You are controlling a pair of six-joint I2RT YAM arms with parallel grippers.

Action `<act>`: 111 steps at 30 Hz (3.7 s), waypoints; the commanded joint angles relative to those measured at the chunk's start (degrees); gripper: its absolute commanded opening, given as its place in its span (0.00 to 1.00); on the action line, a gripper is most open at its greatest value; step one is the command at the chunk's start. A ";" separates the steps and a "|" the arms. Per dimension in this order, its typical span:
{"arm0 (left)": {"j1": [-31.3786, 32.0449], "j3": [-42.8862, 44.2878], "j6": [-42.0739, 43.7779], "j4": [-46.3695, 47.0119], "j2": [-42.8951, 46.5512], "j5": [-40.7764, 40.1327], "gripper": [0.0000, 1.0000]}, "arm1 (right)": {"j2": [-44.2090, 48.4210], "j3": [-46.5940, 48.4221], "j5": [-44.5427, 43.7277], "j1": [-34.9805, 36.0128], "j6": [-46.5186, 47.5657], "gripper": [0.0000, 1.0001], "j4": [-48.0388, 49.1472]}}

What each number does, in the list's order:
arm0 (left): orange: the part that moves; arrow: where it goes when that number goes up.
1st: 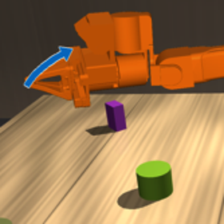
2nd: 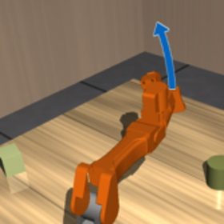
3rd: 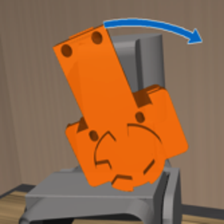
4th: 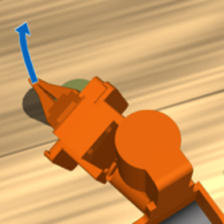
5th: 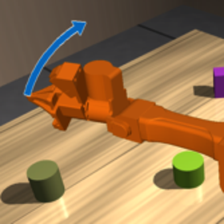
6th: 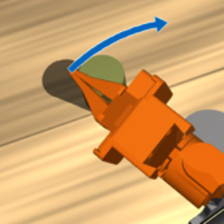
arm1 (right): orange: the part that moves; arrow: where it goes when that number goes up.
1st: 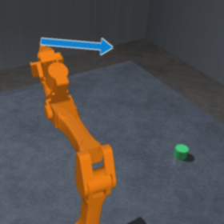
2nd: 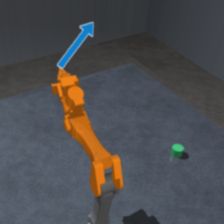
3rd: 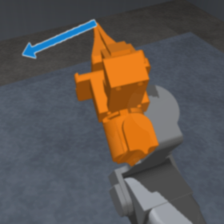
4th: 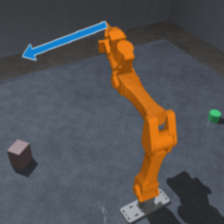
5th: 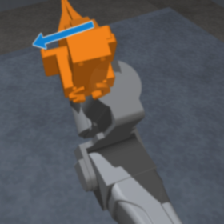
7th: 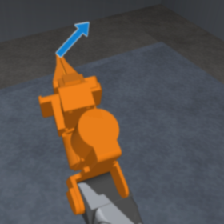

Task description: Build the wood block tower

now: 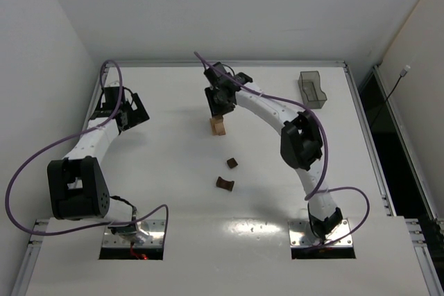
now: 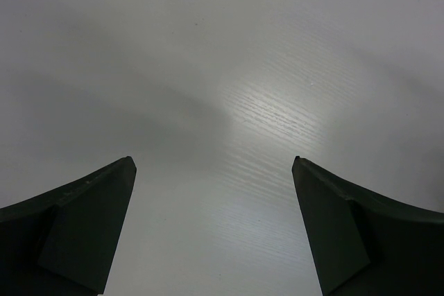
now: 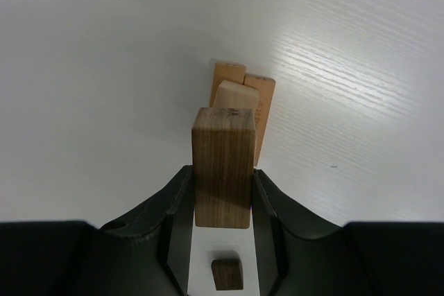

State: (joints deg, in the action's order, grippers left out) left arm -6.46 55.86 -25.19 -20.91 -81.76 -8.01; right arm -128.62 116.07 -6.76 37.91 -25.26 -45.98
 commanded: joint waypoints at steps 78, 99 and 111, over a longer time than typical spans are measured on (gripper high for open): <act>-0.48 -0.57 3.04 1.66 1.77 4.04 0.95 | 43.21 -44.40 18.88 -0.29 33.14 0.79 14.94; -0.48 0.92 11.13 0.16 -0.68 21.46 0.98 | 71.76 -79.27 34.87 3.93 104.09 0.38 13.73; -0.48 3.91 11.13 -1.15 -5.87 22.78 0.98 | 51.64 -64.14 47.89 4.63 116.46 0.46 3.47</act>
State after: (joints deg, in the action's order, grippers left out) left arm -6.46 57.58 -14.96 -22.39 -87.24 13.63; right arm -73.91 47.29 32.67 42.15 82.24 -36.77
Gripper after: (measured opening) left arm 0.980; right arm 0.480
